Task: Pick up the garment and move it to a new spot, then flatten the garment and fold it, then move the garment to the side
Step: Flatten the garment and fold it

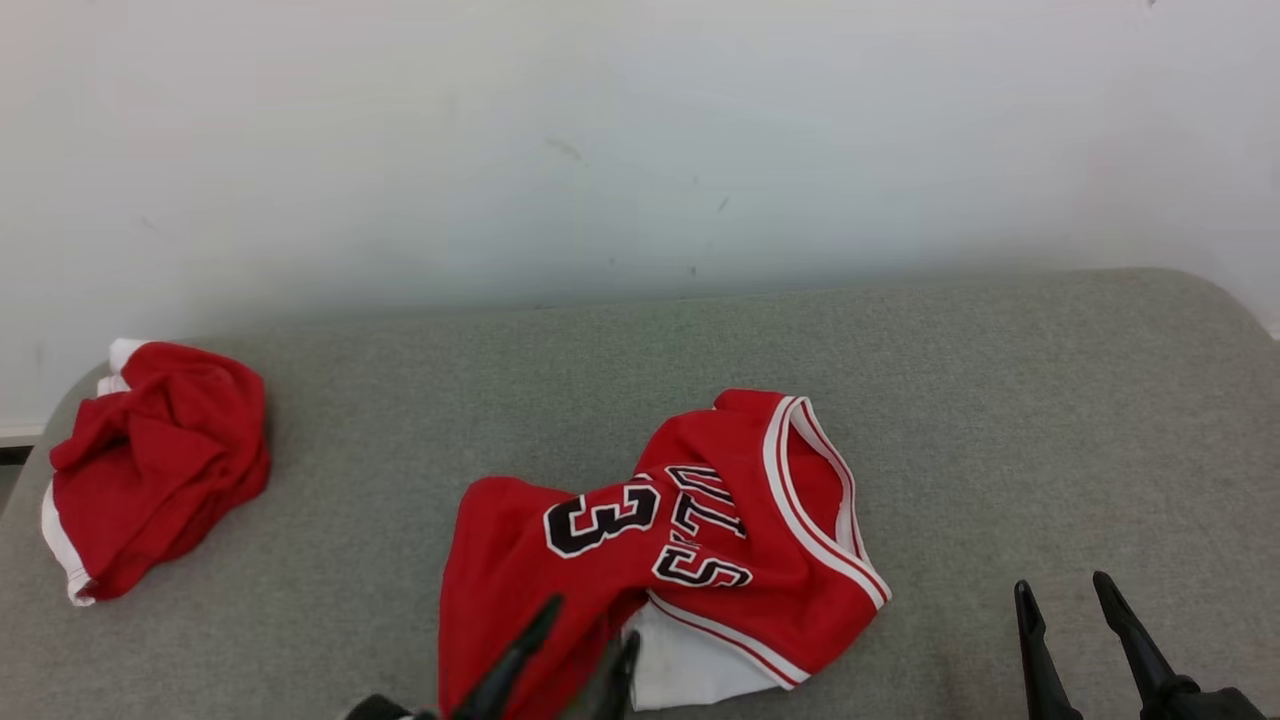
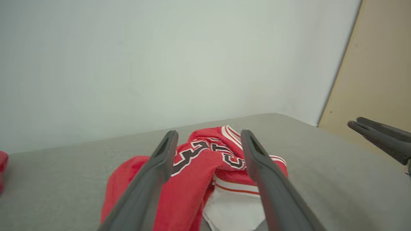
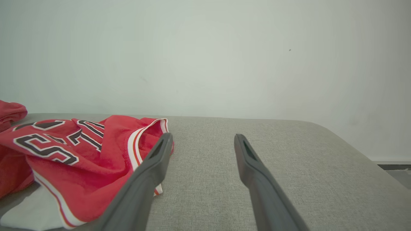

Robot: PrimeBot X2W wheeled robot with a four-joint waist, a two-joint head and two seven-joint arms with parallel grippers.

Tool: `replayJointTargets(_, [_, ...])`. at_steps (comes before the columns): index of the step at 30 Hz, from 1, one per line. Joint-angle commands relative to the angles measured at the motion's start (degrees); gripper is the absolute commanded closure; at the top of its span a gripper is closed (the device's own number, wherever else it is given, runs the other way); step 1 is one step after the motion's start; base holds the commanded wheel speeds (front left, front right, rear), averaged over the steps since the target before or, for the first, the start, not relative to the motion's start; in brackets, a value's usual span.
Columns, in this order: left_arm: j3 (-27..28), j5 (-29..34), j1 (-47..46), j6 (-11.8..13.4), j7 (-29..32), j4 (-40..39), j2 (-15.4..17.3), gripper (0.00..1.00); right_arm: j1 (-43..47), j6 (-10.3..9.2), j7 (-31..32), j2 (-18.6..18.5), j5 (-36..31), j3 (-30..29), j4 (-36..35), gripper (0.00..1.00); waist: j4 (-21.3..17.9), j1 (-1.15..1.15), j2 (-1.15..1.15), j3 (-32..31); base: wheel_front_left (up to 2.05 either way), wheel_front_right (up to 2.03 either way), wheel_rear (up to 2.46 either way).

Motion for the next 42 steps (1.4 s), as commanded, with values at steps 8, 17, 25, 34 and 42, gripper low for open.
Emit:
replayJointTargets(8, [-17.9, -4.5, -6.1, 0.1, 0.9, 11.4, 5.3, 0.00, -1.8, 0.00, 0.0, -0.2, -0.1, 0.0, -0.3, 0.00, -3.4, 0.00, 0.00, 1.4, 0.00, 0.00, 0.00])
replayJointTargets(17, [-19.1, -3.7, -15.5, 3.6, 5.8, 28.8, 3.9, 0.00, -2.3, 0.00, 0.0, 0.0, 0.5, -0.2, -0.6, 0.00, -7.5, 0.00, 0.00, 5.0, 0.00, 0.00, 0.00])
replayJointTargets(25, [-19.0, -3.0, -18.4, 5.7, 8.6, 37.4, 4.8, 0.04, -2.8, 0.00, 0.0, 0.0, 0.9, -0.7, -0.8, 0.00, -9.1, 0.00, 0.00, 6.6, 0.00, 0.00, 0.00])
replayJointTargets(34, [-19.9, -5.6, -19.4, 3.8, 10.6, 39.3, 2.2, 1.00, -3.1, 0.00, 0.0, 0.1, 1.3, -0.4, -0.8, 0.00, -8.8, 0.00, 0.00, 6.5, 0.00, 0.00, 0.00])
replayJointTargets(42, [-24.1, -18.0, -18.4, 0.2, 18.5, 26.8, -0.9, 1.00, -3.3, 0.00, 0.0, 0.1, 1.6, 0.6, -0.5, 0.00, -9.1, 0.00, 0.00, 6.4, 0.00, 0.00, 0.00])
